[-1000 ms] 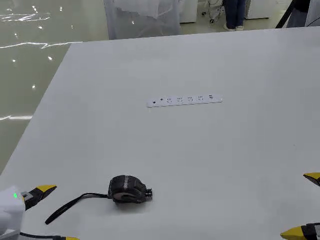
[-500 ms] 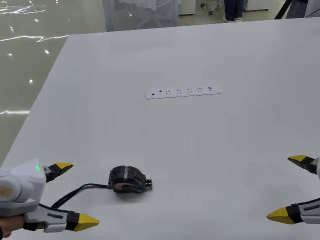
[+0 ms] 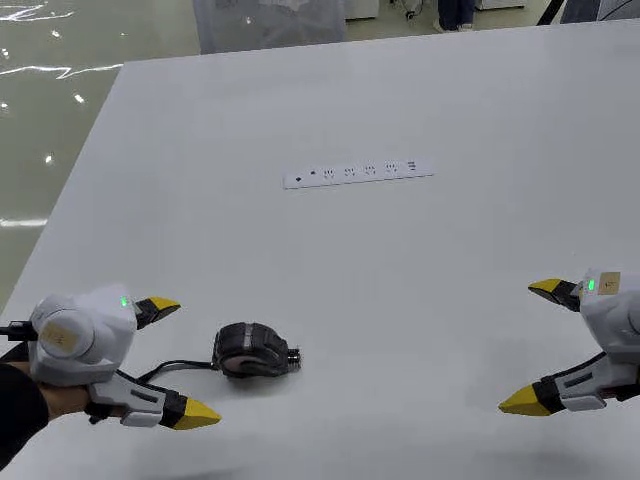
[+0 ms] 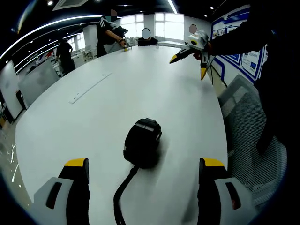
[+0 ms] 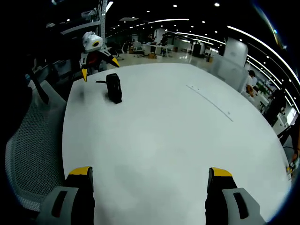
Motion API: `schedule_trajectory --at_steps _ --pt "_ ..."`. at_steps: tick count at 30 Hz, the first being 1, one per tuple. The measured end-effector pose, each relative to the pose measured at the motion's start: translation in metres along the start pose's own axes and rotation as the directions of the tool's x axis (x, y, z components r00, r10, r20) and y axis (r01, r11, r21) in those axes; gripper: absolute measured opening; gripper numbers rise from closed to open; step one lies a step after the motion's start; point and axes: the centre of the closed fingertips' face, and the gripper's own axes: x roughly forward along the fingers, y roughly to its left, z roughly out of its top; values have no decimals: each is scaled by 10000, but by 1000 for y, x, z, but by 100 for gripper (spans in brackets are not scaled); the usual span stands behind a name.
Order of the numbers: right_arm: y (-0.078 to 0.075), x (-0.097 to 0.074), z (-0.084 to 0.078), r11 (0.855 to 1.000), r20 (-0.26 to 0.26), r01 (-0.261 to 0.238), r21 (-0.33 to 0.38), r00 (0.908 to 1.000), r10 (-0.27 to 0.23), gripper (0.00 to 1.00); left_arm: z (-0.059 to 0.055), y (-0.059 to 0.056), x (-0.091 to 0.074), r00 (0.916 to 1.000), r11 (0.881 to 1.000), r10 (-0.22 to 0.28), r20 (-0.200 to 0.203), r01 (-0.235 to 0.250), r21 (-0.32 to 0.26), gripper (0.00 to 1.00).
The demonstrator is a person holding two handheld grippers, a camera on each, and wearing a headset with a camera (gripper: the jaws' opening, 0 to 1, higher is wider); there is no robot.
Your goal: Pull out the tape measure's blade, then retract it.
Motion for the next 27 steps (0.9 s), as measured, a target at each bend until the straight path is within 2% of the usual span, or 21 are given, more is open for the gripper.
schedule_trajectory --at_steps 4,5,7,9,16,19,23,27 --pt "3 3 7 9998 43 -121 -127 9999 122 99 4 2 4 9998 9993 -149 -134 154 327 94" --pt "3 5 7 9997 5 -160 -159 9999 160 99 7 2 5 9996 9970 -292 -51 295 711 92" --pt "4 7 9 9996 24 -203 -177 9998 203 99 5 5 8 9993 9969 -297 -240 314 726 91" --pt "5 9 11 9995 47 -272 -182 9996 273 99 7 9 11 9993 9957 -288 -231 307 875 90" --pt "6 16 17 9979 64 -513 -392 9986 516 99 13 9 19 9976 9930 -568 -387 605 1011 85" --pt "4 20 21 9974 99 -570 -444 9983 575 99 13 9 23 9960 9918 -668 -594 728 1050 78" --pt "4 26 27 9960 120 -699 -551 9974 706 99 16 10 28 9955 9918 -726 -604 785 1012 79" --pt "5 31 37 9944 190 -829 -660 9963 843 99 14 8 34 9935 9907 -885 -721 953 969 76"
